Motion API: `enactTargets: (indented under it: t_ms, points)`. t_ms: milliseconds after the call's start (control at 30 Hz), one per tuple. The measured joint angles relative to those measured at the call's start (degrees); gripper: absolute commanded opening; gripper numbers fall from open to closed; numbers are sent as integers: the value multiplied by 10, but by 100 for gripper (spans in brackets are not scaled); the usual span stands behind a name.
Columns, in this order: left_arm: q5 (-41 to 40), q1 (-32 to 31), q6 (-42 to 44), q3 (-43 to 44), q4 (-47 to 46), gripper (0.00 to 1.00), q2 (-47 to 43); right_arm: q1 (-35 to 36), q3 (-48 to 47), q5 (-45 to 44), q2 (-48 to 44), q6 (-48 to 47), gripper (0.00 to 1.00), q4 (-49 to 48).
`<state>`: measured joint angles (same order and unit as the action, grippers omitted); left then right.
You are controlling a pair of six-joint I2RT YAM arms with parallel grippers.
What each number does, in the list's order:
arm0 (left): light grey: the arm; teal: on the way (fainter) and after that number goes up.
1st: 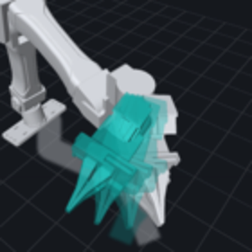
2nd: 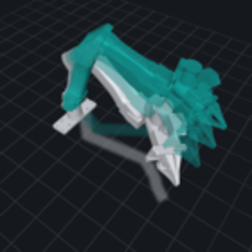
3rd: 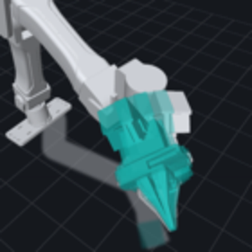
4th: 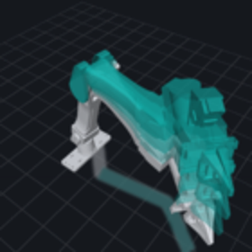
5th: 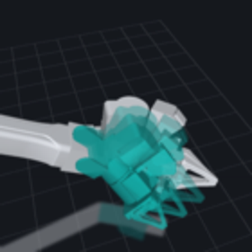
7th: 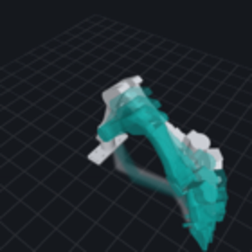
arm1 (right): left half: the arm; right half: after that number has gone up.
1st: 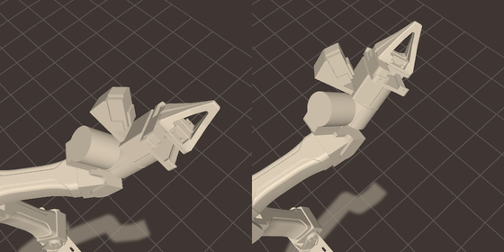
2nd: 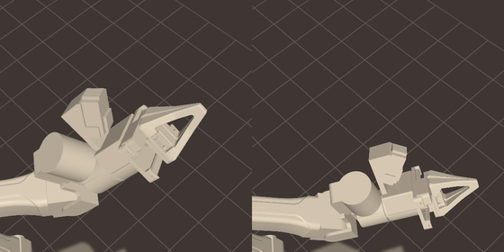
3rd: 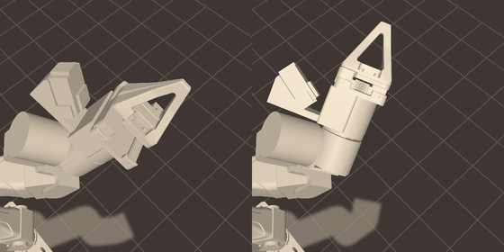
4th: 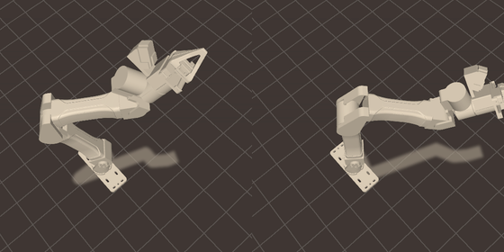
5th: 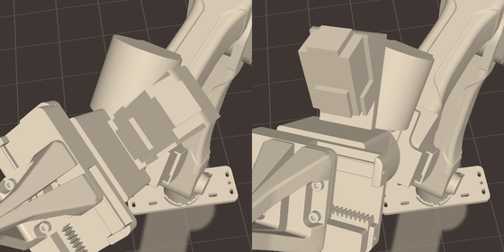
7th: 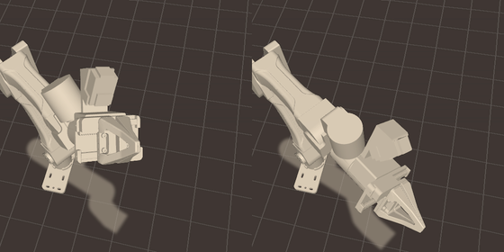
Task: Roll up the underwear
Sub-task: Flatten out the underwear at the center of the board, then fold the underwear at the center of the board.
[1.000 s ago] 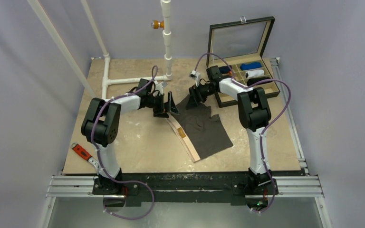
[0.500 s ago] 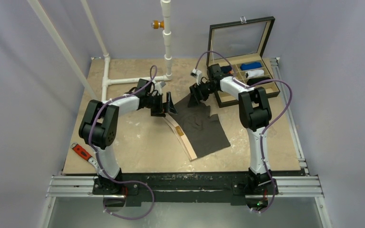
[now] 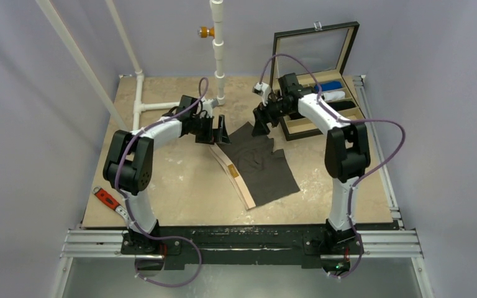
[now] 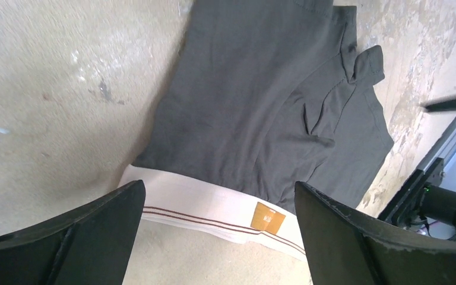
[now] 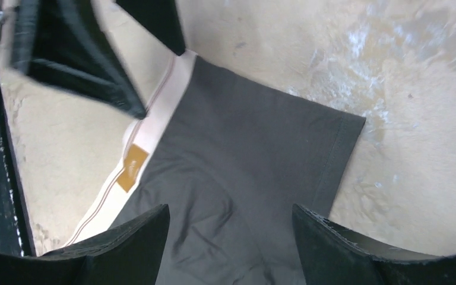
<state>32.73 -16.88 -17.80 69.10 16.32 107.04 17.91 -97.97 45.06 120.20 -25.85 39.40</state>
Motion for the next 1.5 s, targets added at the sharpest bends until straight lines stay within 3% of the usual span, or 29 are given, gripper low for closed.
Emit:
enactTargets:
  t_ms: [133, 300, 500, 733, 867, 1133, 1367, 1500]
  points:
    - [-14, 1, 34, 24, 21, 96, -5, 0, 36, -26, -98, -53, 75, 40]
    - [-22, 4, 84, 26, 46, 96, -47, 0, 149, -89, -223, -129, 73, 80]
    - [-25, -6, 178, -1, 82, 95, -176, 0, 340, -196, -355, -199, 70, 99]
    - [-64, -74, 276, -45, 130, 95, -296, 1, 492, -278, -490, -264, 65, 85]
    - [-77, -106, 300, -66, 147, 94, -313, 4, 550, -301, -514, -285, 63, 70]
    - [-106, -109, 325, -81, 164, 94, -314, 27, 587, -321, -507, -293, 61, 0]
    - [-117, -109, 335, -82, 164, 94, -314, 51, 611, -327, -479, -291, 56, -43]
    - [-119, -109, 335, -83, 165, 94, -314, 63, 619, -335, -478, -289, 48, -50]
